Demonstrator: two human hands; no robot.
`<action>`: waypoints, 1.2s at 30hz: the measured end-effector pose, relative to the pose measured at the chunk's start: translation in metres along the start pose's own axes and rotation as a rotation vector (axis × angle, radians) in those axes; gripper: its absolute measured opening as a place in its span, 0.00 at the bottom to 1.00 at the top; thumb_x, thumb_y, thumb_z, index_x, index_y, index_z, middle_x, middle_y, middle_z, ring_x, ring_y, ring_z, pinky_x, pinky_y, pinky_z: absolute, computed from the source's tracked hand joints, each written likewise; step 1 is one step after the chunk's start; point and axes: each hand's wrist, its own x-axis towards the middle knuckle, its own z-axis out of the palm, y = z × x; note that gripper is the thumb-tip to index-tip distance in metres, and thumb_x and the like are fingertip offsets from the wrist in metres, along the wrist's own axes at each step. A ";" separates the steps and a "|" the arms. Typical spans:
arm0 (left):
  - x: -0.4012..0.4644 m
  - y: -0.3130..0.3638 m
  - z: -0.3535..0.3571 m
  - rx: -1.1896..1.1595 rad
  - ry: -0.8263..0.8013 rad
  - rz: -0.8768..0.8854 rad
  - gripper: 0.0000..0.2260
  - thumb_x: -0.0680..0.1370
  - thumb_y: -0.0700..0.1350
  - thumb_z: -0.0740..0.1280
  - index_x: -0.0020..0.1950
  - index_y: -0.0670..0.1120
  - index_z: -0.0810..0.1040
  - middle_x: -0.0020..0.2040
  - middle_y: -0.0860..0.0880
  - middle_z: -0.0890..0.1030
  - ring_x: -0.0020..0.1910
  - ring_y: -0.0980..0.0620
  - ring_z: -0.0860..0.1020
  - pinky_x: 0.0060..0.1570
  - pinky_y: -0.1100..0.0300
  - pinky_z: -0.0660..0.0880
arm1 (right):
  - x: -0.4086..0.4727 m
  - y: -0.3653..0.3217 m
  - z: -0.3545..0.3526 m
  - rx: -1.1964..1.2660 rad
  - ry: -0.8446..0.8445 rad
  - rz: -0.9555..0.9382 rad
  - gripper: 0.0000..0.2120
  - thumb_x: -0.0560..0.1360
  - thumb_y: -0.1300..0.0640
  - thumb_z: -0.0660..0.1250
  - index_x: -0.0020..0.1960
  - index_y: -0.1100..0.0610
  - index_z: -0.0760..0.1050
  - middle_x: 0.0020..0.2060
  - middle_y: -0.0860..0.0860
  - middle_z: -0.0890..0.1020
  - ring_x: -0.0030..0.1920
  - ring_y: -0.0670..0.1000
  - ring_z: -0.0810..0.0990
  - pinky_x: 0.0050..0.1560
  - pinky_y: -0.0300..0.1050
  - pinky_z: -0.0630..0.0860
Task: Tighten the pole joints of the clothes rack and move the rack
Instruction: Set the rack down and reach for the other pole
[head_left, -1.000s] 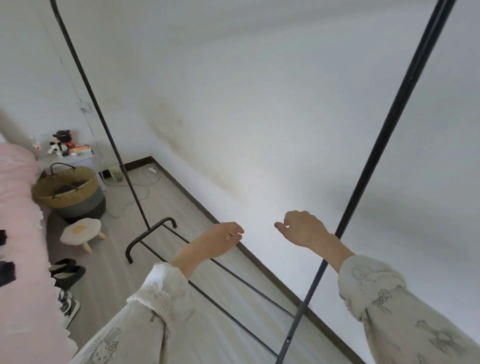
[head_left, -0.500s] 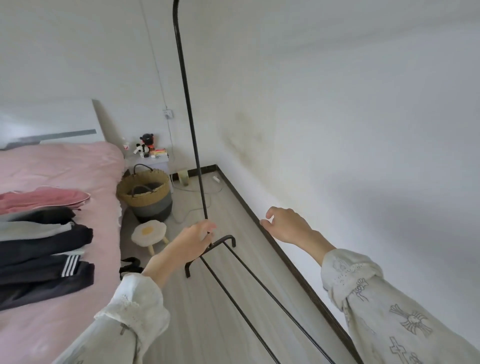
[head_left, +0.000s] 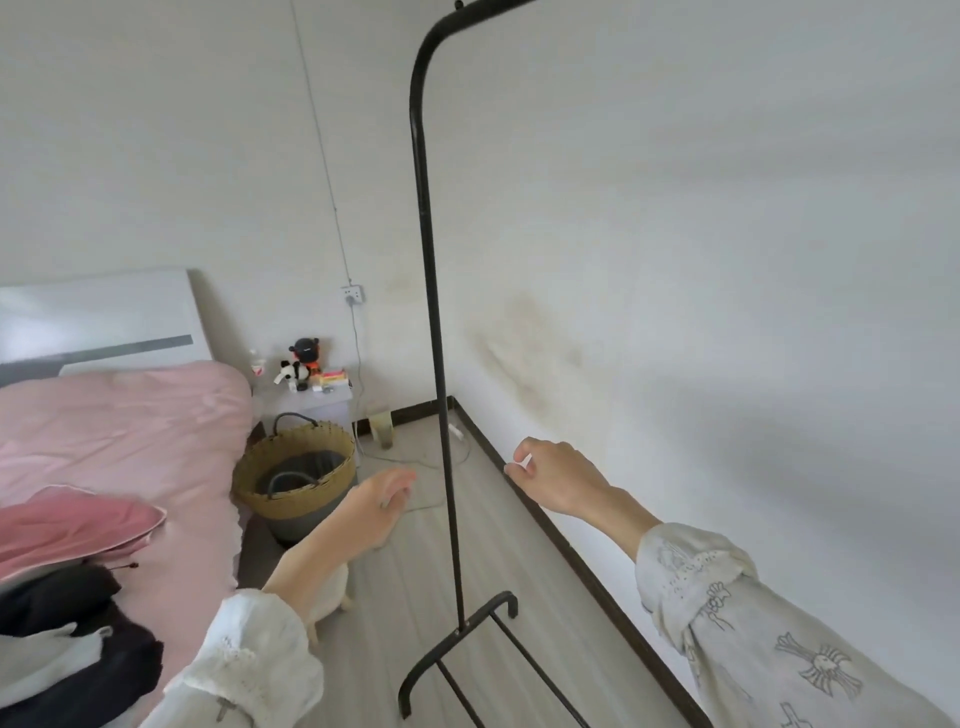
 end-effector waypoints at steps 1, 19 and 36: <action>0.020 -0.011 -0.005 -0.015 -0.016 0.003 0.16 0.80 0.44 0.58 0.67 0.44 0.70 0.68 0.44 0.74 0.67 0.46 0.71 0.60 0.66 0.62 | 0.018 -0.003 0.005 0.002 0.003 0.020 0.14 0.77 0.48 0.56 0.56 0.54 0.72 0.52 0.53 0.81 0.51 0.55 0.77 0.47 0.46 0.72; 0.353 -0.044 -0.105 -0.249 -0.357 0.407 0.29 0.77 0.51 0.63 0.75 0.54 0.54 0.68 0.53 0.65 0.65 0.55 0.65 0.67 0.56 0.66 | 0.301 -0.065 0.068 0.273 0.250 0.339 0.20 0.74 0.48 0.64 0.62 0.57 0.69 0.56 0.55 0.79 0.55 0.57 0.77 0.58 0.49 0.73; 0.514 0.047 -0.040 -0.382 -0.592 0.646 0.08 0.76 0.38 0.65 0.44 0.52 0.73 0.44 0.48 0.80 0.51 0.45 0.80 0.56 0.51 0.78 | 0.399 0.021 0.016 0.267 0.364 0.453 0.12 0.76 0.54 0.61 0.49 0.63 0.73 0.45 0.62 0.81 0.46 0.61 0.79 0.50 0.56 0.77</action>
